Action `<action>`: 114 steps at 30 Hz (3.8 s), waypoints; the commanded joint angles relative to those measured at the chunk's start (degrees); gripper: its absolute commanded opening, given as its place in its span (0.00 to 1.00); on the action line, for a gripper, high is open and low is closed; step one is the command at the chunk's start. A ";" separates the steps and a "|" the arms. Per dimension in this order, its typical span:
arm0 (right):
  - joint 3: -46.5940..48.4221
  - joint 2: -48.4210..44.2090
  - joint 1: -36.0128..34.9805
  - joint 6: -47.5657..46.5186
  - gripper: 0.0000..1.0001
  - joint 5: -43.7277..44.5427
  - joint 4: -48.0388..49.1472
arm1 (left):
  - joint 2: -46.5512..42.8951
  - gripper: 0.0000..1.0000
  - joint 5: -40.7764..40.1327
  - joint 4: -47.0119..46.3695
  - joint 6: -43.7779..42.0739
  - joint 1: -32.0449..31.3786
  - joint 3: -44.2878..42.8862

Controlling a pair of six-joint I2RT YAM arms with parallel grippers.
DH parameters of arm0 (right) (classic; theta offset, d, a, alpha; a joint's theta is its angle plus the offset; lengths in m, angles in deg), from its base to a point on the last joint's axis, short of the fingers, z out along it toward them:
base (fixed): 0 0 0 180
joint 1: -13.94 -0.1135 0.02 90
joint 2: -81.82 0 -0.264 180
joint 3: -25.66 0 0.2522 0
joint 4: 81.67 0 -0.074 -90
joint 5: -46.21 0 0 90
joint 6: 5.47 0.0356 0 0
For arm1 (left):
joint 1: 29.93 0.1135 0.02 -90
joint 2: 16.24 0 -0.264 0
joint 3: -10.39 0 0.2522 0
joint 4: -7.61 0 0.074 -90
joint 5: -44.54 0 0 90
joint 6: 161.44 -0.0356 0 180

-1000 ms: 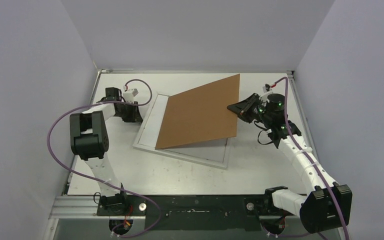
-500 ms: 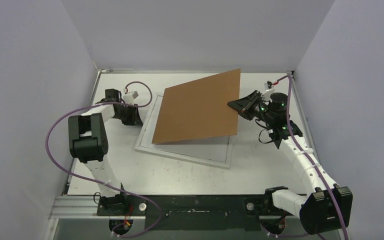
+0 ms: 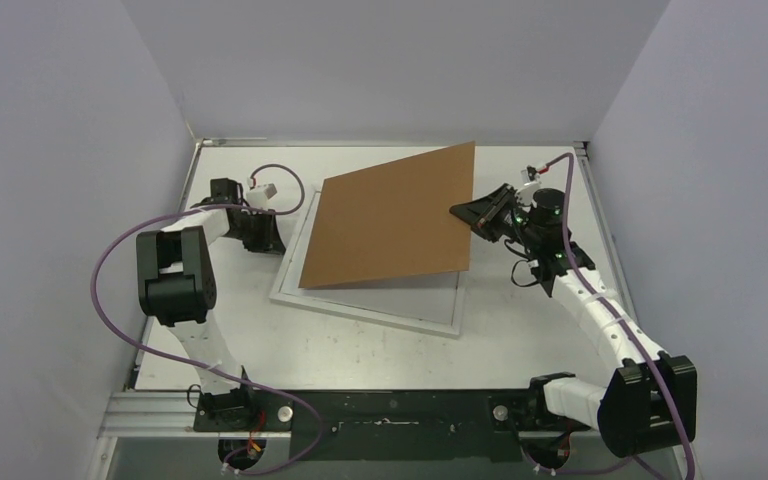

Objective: Put the photo into the frame

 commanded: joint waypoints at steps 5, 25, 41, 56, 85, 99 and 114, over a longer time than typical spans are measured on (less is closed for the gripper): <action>-1.44 -0.50 -0.75 2.60 0.05 -1.24 10.53 | -2.49 0.17 2.08 1.54 -0.44 -0.24 -1.14; -6.15 0.27 -1.96 5.12 0.05 1.31 16.49 | -3.19 0.14 3.28 3.74 -0.61 -0.33 -1.24; -7.59 1.09 -2.46 5.40 0.05 1.44 17.71 | -3.67 0.13 3.80 4.00 -0.34 -0.48 -0.50; -9.37 1.82 -3.11 7.02 0.05 2.75 20.82 | -3.47 0.11 3.69 4.45 -1.18 -0.57 -0.47; -10.85 2.58 -5.12 6.59 0.05 3.57 20.89 | -2.78 0.09 3.71 4.46 -1.61 -0.43 -0.60; -12.11 2.67 -6.15 5.53 0.05 4.37 20.54 | -2.58 0.07 4.19 4.83 -1.38 -0.62 -1.11; -9.55 1.56 -6.57 -7.80 0.05 6.40 7.73 | -2.31 0.05 4.40 5.57 -1.84 -1.71 -1.43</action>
